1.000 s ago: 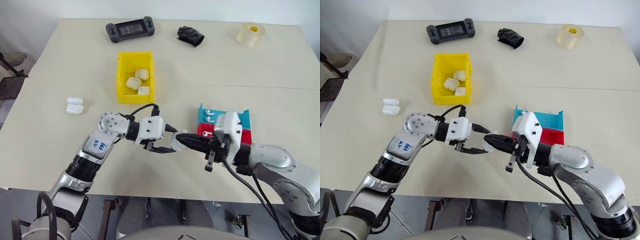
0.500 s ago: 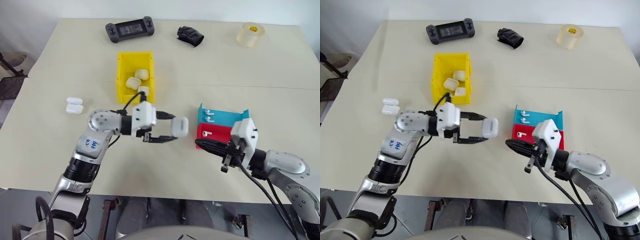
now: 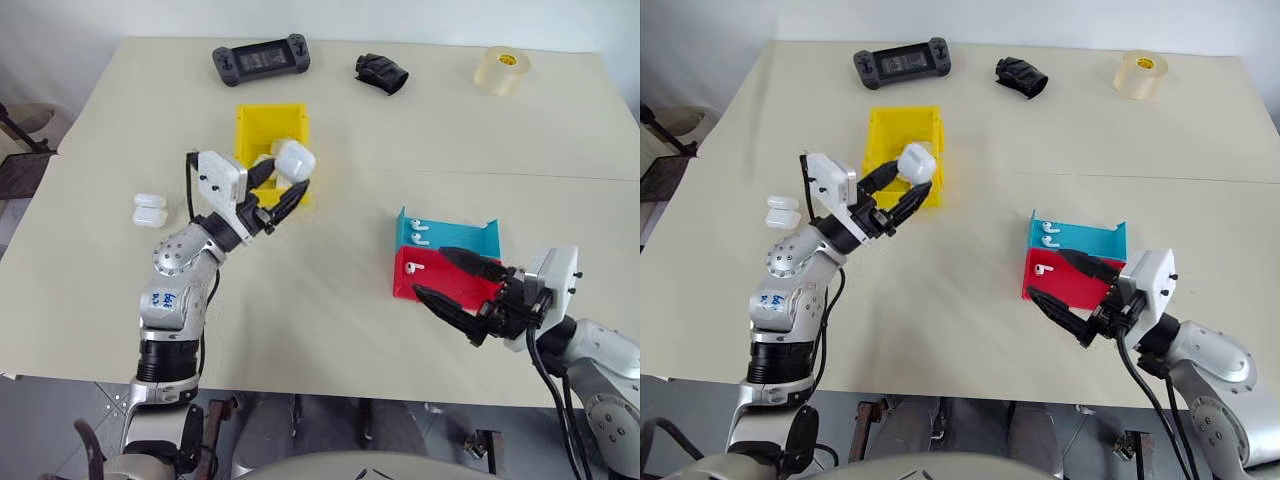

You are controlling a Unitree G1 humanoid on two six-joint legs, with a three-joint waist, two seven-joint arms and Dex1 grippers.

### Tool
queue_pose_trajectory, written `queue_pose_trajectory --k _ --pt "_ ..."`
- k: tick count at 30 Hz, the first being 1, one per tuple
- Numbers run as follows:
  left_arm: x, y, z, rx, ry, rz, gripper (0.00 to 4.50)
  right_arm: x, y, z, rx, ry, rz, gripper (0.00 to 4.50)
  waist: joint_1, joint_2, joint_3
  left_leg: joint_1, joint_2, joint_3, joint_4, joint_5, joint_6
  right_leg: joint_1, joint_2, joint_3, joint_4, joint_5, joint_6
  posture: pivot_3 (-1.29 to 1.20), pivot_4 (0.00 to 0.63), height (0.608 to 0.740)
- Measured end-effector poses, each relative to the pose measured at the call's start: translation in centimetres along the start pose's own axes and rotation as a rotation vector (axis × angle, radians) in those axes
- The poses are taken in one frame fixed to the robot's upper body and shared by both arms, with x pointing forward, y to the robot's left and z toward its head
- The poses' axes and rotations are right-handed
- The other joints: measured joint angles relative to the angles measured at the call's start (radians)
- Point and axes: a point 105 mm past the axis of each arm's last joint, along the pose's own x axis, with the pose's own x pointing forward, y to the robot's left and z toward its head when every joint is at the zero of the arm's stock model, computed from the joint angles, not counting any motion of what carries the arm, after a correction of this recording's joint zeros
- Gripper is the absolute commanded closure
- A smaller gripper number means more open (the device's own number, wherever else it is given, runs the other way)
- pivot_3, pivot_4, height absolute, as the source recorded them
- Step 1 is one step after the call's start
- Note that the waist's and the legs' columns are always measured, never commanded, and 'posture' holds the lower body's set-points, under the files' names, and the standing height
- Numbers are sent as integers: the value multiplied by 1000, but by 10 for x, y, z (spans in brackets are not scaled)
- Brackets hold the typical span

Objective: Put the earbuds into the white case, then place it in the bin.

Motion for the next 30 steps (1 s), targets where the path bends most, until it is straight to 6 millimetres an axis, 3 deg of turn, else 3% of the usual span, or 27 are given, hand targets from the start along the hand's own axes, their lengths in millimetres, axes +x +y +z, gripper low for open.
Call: queue_pose_trajectory --k 5,10,13,14,17,19,25,30 --pt "4 39 0 84 8 259 1758 -7 -8 0 -30 -2 -38 22 -1 0 0 0 0 1 0 0 0 0 0 0 0 0 0 0 150 740" --pt "15 48 -24 15 102 320 1758 -7 -12 1 -47 -8 -42 22 0 -1 0 0 -1 1 0 0 0 0 0 0 0 0 0 0 150 740" --pt "23 48 -25 -7 119 312 1758 -7 -12 4 -59 -20 -38 22 -1 -1 0 0 -1 1 0 0 0 0 0 0 0 0 0 0 150 740" --pt "23 47 -25 -7 118 301 1041 -7 -12 4 -59 -20 -38 0 -1 -1 0 0 -1 1 0 0 0 0 0 0 0 0 0 0 150 740" --pt "28 32 -26 -9 123 211 170 -7 -12 4 -58 -22 -41 0 -2 -1 0 0 0 1 0 0 0 -1 0 0 0 0 0 0 150 740" --pt "30 26 -25 11 119 175 20 -7 -12 4 -58 -22 -42 0 -2 -1 0 0 0 1 0 0 0 -1 0 0 0 0 0 0 150 740" --pt "9 21 3 157 33 131 20 -7 -12 4 -55 -22 -42 0 -4 -1 0 0 1 1 -1 0 -1 -1 1 0 0 0 0 0 150 740" --pt "-37 10 -6 187 99 -100 20 -9 -16 2 -57 -1 -24 0 -8 0 -1 1 3 1 -2 0 -1 -1 0 1 0 0 0 0 150 740"
